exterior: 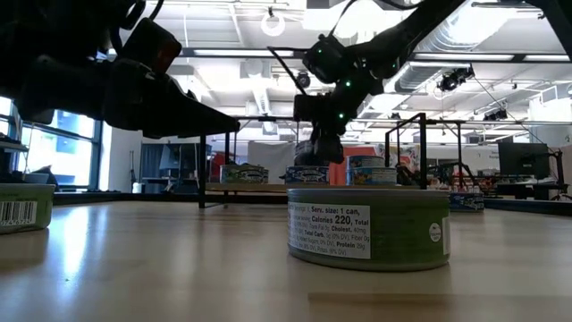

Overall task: Stack canned seafood by type on shelf
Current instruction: Stack the blue tuna can on top of the blue tuna can on the shelf, then stack the green tuna can on top of the green tuna can on the shelf

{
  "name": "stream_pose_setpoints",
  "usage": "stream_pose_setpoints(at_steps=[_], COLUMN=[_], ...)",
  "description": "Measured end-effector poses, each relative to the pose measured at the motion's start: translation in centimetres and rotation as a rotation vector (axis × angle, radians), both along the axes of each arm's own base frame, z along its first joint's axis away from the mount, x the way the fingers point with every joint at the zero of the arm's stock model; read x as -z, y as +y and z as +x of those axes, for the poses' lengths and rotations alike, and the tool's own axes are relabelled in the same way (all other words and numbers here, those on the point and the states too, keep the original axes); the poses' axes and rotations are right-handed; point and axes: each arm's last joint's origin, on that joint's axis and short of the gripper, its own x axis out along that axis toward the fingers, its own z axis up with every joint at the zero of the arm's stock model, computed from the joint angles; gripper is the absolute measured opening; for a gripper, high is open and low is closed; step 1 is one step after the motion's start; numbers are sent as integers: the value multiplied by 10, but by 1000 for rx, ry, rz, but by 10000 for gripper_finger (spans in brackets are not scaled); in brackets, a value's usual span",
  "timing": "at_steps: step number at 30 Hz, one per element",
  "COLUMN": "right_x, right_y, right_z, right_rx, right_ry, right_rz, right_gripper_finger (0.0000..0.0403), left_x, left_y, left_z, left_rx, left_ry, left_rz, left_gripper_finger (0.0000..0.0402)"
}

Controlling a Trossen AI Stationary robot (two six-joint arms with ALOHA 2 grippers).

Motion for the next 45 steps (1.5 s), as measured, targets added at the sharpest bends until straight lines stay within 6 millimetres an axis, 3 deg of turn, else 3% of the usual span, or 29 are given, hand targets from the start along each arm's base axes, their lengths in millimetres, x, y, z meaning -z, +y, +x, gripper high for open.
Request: stream_pose_setpoints(at_steps=[7,16,29,36,40,45], right_x=[0,-2,-9,-47,-63,-61], right_y=[1,0,7,55,98,161], right_z=[0,2,5,3,-2,-6], right_rx=[14,20,-5,5,-61,-171], right_ry=[-40,-89,-121,-266,-372,-377], right_rz=[29,41,27,51,243,534], right_gripper_finger=[122,214,221,222,222,222], left_x=[0,1,2,3,3,3], left_y=[0,0,0,0,-2,-6], left_z=[0,0,0,-1,-1,-2], left_rx=[0,0,0,2,10,27], left_ry=[1,13,25,27,27,27], left_rz=[0,4,7,7,7,8], left_gripper_finger=[188,188,188,188,188,188])
